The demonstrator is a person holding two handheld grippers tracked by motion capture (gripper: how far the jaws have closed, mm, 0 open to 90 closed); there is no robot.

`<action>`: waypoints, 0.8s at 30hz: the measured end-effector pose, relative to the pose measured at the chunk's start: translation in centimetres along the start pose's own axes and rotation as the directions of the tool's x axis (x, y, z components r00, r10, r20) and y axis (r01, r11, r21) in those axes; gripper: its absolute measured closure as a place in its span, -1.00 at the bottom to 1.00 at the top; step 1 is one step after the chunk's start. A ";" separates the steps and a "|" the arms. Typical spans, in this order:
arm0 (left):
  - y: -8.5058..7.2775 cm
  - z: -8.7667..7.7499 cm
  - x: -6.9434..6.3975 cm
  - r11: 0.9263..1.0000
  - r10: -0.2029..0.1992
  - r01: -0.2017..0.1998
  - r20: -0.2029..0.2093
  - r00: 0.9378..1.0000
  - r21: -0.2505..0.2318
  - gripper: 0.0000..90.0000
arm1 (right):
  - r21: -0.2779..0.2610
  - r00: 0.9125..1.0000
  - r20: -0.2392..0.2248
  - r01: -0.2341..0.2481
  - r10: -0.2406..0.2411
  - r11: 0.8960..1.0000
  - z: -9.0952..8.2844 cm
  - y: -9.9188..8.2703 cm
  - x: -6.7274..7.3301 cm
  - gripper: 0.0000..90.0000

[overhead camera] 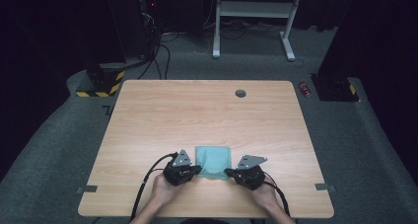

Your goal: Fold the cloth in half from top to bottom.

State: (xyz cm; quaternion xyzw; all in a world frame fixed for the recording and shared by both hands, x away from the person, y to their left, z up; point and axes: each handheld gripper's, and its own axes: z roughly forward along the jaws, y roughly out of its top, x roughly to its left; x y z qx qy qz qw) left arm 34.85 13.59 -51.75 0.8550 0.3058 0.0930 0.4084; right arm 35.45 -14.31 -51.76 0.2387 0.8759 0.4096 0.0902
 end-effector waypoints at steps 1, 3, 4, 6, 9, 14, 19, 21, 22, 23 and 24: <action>-0.1 -0.1 0.0 1.000 -0.005 0.005 0.008 1.000 0.002 0.75 | -0.001 1.000 -0.004 -0.002 0.002 1.000 0.0 -0.1 0.0 0.92; -0.2 -0.4 -0.2 1.000 -0.008 0.008 0.022 1.000 0.006 0.61 | -0.004 1.000 -0.018 -0.019 0.019 1.000 -0.1 -0.2 -0.2 0.76; -0.2 -0.7 -0.3 1.000 -0.015 0.015 0.023 1.000 0.004 0.54 | -0.008 0.999 -0.027 -0.030 0.030 1.000 -0.3 -0.3 -0.3 0.70; -0.2 -1.3 -0.1 0.999 -0.041 0.041 0.029 0.999 -0.009 0.42 | -0.023 0.999 -0.030 -0.047 0.046 0.999 -0.6 -0.3 -0.5 0.64; 0.0 -2.2 0.2 0.996 -0.080 0.082 0.043 0.996 -0.039 0.29 | -0.057 0.996 -0.042 -0.076 0.074 0.995 -1.1 0.0 -0.9 0.60; 1.1 -2.1 0.3 0.995 -0.086 0.086 0.017 0.996 -0.053 0.25 | -0.068 0.997 -0.032 -0.075 0.073 0.995 -1.1 0.8 -0.9 0.70; 2.3 0.0 0.3 0.997 -0.072 0.072 0.005 0.997 -0.035 0.27 | -0.028 0.999 0.014 -0.050 0.050 0.998 0.5 1.8 -0.8 0.85; 2.4 0.7 0.3 0.998 -0.063 0.063 -0.003 0.998 -0.023 0.27 | -0.013 0.998 0.017 -0.061 0.061 0.998 1.1 1.8 -0.9 0.85; 2.4 0.9 0.3 0.998 -0.061 0.061 -0.002 0.998 -0.013 0.28 | -0.003 0.998 0.017 -0.061 0.061 0.998 1.3 1.8 -0.9 0.85; 2.2 1.1 0.2 0.998 -0.057 0.057 -0.007 0.998 -0.002 0.28 | 0.006 0.998 0.017 -0.060 0.060 0.998 1.3 1.7 -0.9 0.84; 2.0 1.2 0.2 0.998 -0.055 0.055 -0.013 0.998 0.008 0.27 | 0.013 0.998 0.016 -0.054 0.054 0.998 1.3 1.6 -0.8 0.82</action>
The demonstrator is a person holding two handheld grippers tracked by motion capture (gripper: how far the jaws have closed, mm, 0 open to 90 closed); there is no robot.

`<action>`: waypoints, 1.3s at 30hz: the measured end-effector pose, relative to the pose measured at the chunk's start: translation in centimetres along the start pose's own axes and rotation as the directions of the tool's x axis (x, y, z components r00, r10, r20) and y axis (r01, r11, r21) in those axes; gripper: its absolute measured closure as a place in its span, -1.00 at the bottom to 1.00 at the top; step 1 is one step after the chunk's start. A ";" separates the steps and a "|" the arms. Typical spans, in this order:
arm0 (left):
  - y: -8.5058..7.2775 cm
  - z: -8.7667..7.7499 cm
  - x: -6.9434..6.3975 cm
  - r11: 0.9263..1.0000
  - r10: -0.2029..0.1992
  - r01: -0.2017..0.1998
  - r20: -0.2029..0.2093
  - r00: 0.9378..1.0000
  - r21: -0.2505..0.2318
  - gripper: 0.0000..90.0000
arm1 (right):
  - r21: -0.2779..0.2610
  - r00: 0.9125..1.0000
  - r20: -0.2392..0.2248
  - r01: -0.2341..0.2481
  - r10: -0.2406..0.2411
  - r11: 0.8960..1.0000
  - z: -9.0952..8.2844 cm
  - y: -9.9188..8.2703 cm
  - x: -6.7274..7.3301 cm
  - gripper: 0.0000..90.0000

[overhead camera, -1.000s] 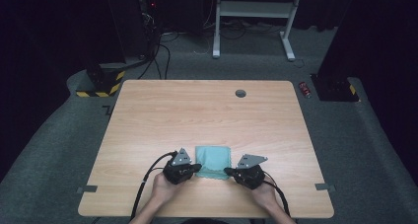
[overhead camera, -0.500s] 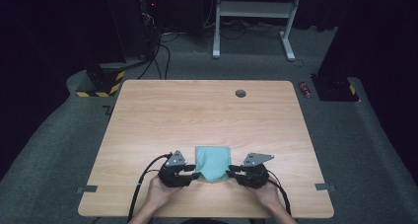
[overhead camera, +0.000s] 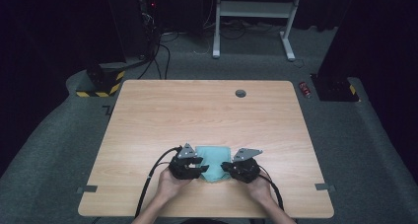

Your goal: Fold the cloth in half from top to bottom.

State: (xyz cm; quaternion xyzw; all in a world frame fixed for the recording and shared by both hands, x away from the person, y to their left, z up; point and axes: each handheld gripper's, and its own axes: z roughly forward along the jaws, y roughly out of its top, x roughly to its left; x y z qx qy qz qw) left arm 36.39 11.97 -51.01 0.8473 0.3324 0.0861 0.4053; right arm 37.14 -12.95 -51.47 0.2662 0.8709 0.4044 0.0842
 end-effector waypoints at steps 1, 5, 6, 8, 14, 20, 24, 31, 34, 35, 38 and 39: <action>-0.3 0.0 0.0 1.000 0.001 -0.001 0.000 1.000 0.009 0.27 | 0.003 1.000 0.001 0.005 -0.005 1.000 -0.1 -0.2 0.1 0.79; -1.3 -0.4 0.0 1.000 -0.001 0.000 0.020 1.000 0.017 0.26 | 0.026 1.000 0.005 0.013 -0.013 1.000 -0.5 -1.2 0.5 0.69; -1.5 -0.6 0.1 1.000 0.006 -0.007 0.020 1.000 0.019 0.25 | 0.023 1.000 0.006 0.021 -0.021 1.000 -0.6 -1.4 0.5 0.67; -1.8 -1.0 0.2 1.000 0.009 -0.010 0.021 1.000 0.022 0.25 | 0.024 0.999 0.011 0.030 -0.031 0.999 -0.8 -1.6 0.6 0.63; -2.3 -1.7 0.5 0.999 0.013 -0.013 0.014 1.000 0.048 0.17 | 0.033 0.998 0.024 0.050 -0.051 0.998 -1.3 -1.8 0.8 0.56; -1.1 -1.7 0.4 1.000 0.027 -0.027 0.012 1.000 0.006 0.13 | -0.018 1.000 0.023 0.016 -0.016 1.000 -1.1 -0.8 0.4 0.57; -0.2 -0.4 0.9 1.000 -0.004 0.003 -0.030 1.000 -0.014 0.12 | -0.017 1.000 0.017 0.008 -0.008 1.000 0.1 -0.1 0.2 0.57; -0.4 0.1 2.0 0.999 -0.009 0.015 -0.199 0.980 0.032 0.13 | -0.003 1.000 0.030 0.009 -0.008 1.000 1.0 -0.3 -0.1 0.56; -0.8 -0.4 2.5 0.999 -0.019 0.026 -0.225 0.974 0.032 0.11 | 0.001 0.999 0.029 0.015 -0.015 1.000 0.8 -0.4 -0.1 0.55; -0.9 -0.6 2.6 0.999 -0.018 0.027 -0.239 0.971 0.035 0.12 | 0.002 1.000 0.028 0.015 -0.015 1.000 0.8 -0.4 -0.1 0.55; -0.9 -1.2 2.1 0.999 -0.050 0.048 -0.169 0.984 -0.015 0.11 | 0.006 0.999 0.030 0.016 -0.017 1.000 0.9 -0.3 0.0 0.53; -0.9 -1.2 1.7 0.999 -0.045 0.043 -0.151 0.987 -0.017 0.10 | 0.008 0.999 0.031 0.016 -0.016 1.000 0.9 -0.3 0.0 0.53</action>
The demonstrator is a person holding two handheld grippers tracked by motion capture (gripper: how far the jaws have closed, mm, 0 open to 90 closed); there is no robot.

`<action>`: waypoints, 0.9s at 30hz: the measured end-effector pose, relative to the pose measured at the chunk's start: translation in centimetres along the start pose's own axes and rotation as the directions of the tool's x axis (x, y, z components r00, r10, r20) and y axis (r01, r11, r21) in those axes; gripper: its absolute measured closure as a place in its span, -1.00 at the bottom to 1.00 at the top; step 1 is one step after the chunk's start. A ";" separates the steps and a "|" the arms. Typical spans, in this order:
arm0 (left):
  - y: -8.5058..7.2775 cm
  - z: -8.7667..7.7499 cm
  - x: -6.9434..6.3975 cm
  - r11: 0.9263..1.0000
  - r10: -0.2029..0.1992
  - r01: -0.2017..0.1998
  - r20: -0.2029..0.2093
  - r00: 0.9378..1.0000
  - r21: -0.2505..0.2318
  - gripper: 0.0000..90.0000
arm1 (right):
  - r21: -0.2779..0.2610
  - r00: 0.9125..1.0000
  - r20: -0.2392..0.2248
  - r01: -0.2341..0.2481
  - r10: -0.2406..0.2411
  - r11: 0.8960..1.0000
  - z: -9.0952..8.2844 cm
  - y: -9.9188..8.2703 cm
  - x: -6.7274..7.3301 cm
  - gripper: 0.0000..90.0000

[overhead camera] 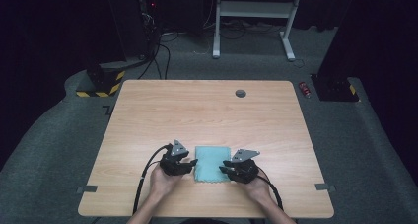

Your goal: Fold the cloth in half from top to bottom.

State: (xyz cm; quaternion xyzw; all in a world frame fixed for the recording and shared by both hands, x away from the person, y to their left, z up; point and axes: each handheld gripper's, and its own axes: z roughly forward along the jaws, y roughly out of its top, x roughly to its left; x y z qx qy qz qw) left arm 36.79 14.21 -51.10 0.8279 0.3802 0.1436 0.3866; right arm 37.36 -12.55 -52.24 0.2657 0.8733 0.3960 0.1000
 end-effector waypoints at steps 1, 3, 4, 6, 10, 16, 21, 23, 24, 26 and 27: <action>0.0 0.1 -0.4 1.000 0.012 -0.012 0.011 1.000 0.009 0.09 | 0.000 1.000 0.001 -0.002 0.002 1.000 0.0 0.0 0.0 0.53; -0.2 0.4 -1.2 0.997 0.058 -0.057 -0.005 0.998 0.050 0.08 | 0.001 1.000 0.000 0.002 -0.002 1.000 0.0 0.1 0.0 0.53; -0.5 0.6 -1.3 0.996 0.071 -0.070 -0.010 0.997 0.061 0.07 | 0.003 1.000 -0.001 0.004 -0.004 1.000 0.0 0.1 0.0 0.53; -0.7 0.3 -1.0 0.997 0.056 -0.055 -0.013 0.998 0.056 0.05 | 0.002 1.000 -0.002 0.005 -0.005 1.000 0.0 0.1 -0.1 0.53; -0.8 -0.8 -1.1 0.998 0.054 -0.054 -0.002 0.999 0.037 0.01 | 0.005 1.000 -0.002 0.004 -0.004 1.000 0.0 0.1 -0.1 0.52; -1.4 -0.8 -2.5 0.988 0.111 -0.116 0.047 0.993 0.101 -0.04 | -0.017 1.000 0.006 -0.030 0.030 0.999 -0.5 0.6 -0.6 0.48; -1.0 -1.4 -1.3 0.997 0.061 -0.063 0.046 0.997 0.039 -0.06 | -0.032 0.998 0.033 -0.057 0.058 0.998 -0.6 1.4 -1.6 0.46; -0.2 -1.1 -0.7 1.000 0.021 -0.021 0.049 0.999 -0.009 -0.08 | -0.041 0.996 0.046 -0.077 0.079 0.996 -0.3 1.8 -2.1 0.45; 0.4 -0.6 -0.3 1.000 0.001 0.000 0.050 0.999 -0.029 -0.09 | -0.044 0.995 0.055 -0.081 0.084 0.996 -0.1 2.1 -2.3 0.44; 1.1 0.5 0.1 0.999 -0.018 0.020 0.045 0.999 -0.040 -0.09 | -0.043 0.993 0.073 -0.094 0.097 0.995 0.5 2.5 -2.7 0.42; 1.5 1.2 0.3 0.999 -0.021 0.022 0.033 0.999 -0.043 -0.09 | -0.045 0.991 0.079 -0.103 0.106 0.994 0.8 2.7 -2.9 0.42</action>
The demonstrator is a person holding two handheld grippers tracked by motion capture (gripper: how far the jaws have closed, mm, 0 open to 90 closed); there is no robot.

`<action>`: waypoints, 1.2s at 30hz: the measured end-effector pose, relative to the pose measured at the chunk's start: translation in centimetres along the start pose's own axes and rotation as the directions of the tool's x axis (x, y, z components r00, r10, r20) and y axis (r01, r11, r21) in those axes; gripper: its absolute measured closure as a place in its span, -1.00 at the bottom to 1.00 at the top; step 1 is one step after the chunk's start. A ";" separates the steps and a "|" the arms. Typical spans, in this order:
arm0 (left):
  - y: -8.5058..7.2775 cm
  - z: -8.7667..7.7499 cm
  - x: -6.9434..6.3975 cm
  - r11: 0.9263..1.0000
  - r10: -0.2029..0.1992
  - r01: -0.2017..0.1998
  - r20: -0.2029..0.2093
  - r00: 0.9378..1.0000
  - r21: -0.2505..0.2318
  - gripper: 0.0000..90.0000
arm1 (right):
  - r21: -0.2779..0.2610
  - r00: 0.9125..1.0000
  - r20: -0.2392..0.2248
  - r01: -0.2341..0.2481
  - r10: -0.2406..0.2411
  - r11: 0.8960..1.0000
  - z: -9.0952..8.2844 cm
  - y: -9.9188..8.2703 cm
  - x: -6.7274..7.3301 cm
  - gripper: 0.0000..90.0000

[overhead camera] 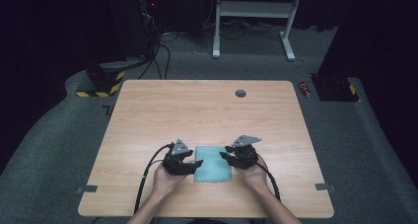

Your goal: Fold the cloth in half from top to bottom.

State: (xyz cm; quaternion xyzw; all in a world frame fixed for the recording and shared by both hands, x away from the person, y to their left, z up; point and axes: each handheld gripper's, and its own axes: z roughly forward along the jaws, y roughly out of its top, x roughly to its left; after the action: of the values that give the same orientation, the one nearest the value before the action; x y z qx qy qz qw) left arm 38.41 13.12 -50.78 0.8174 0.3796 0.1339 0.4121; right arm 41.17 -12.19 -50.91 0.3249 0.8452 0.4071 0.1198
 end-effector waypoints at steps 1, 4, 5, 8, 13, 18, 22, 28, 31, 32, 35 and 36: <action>0.3 0.7 0.2 1.000 -0.009 0.009 -0.010 1.000 0.000 -0.09 | 0.004 1.000 0.003 -0.007 0.007 1.000 0.4 0.2 -0.1 0.41; 0.9 2.3 0.4 1.000 -0.021 0.022 -0.038 0.999 0.016 -0.08 | 0.008 1.000 0.011 -0.020 0.020 1.000 1.3 0.6 -0.3 0.41; 0.9 2.7 0.5 1.000 -0.022 0.023 -0.050 0.999 0.021 -0.08 | 0.013 1.000 0.013 -0.019 0.019 1.000 1.6 0.7 -0.4 0.41; 0.7 3.1 1.0 0.999 -0.030 0.034 -0.090 0.995 0.042 -0.03 | 0.038 1.000 0.020 -0.018 0.017 0.999 2.4 0.6 -0.7 0.42; 0.5 2.5 2.2 0.997 -0.055 0.061 -0.121 0.991 0.051 -0.04 | 0.032 0.999 0.015 -0.036 0.036 0.999 2.2 0.4 -1.3 0.37; 0.5 2.2 2.8 0.996 -0.068 0.074 -0.138 0.988 0.044 -0.05 | 0.023 0.998 0.037 -0.059 0.058 0.998 1.7 0.3 -1.9 0.33; 0.5 1.9 3.1 0.996 -0.076 0.081 -0.154 0.985 0.024 -0.05 | 0.014 0.997 0.053 -0.064 0.063 0.998 1.1 0.0 -2.3 0.33; 0.4 1.1 3.7 0.995 -0.102 0.103 -0.162 0.982 0.000 -0.05 | -0.014 0.993 0.073 -0.092 0.093 0.996 -0.1 -0.3 -3.1 0.34; 0.2 0.4 3.9 0.995 -0.103 0.102 -0.165 0.981 -0.013 -0.04 | -0.034 0.992 0.077 -0.094 0.096 0.995 -0.8 -0.3 -3.3 0.34; 0.2 0.2 4.0 0.995 -0.104 0.103 -0.165 0.981 -0.015 -0.04 | -0.039 0.992 0.079 -0.100 0.103 0.994 -1.0 -0.4 -3.3 0.34; 0.2 -0.7 4.3 0.993 -0.114 0.111 -0.165 0.980 -0.027 -0.04 | -0.049 0.991 0.084 -0.096 0.100 0.994 -1.5 -0.5 -3.4 0.33; 0.1 -1.0 4.4 0.993 -0.120 0.115 -0.162 0.980 -0.041 -0.05 | -0.049 0.991 0.085 -0.101 0.104 0.994 -1.7 -0.6 -3.3 0.33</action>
State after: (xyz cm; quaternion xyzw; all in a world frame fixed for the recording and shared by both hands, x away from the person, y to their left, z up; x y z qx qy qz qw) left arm 40.94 16.88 -50.50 0.7732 0.4577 0.1819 0.3996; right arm 42.67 -15.64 -50.47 0.3827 0.8120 0.4168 0.1429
